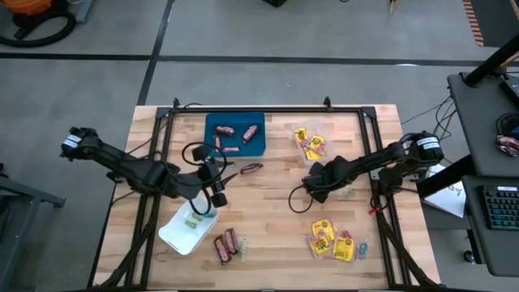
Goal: Sort candy
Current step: Put the blue gummy into the white bin
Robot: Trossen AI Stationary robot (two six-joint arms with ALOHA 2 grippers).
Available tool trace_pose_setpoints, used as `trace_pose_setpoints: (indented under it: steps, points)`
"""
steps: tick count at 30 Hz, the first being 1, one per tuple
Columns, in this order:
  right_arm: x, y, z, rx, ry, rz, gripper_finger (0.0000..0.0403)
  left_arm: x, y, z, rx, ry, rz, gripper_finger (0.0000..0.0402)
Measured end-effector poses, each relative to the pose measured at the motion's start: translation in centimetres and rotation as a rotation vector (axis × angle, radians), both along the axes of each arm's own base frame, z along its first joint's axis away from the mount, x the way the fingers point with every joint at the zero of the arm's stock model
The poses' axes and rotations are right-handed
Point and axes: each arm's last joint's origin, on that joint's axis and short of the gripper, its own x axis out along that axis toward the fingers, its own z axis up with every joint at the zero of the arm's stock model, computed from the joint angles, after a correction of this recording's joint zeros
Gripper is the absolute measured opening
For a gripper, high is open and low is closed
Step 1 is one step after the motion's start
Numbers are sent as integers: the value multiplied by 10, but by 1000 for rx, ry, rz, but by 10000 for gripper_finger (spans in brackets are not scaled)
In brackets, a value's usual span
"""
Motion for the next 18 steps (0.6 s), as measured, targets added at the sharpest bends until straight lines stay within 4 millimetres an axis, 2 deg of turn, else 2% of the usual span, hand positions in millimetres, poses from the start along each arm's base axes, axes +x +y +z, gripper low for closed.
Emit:
trace_pose_setpoints:
  steps: [5,14,18]
  points:
    - [1,0,-3,6,10,7,157,5,-2,-6,10,24,0,146]
    - [0,2,6,80,-37,27,22,6,-3,-8,5,31,-10,146]
    - [-1,3,12,96,-67,37,13,7,-6,-11,-70,61,-135,146]
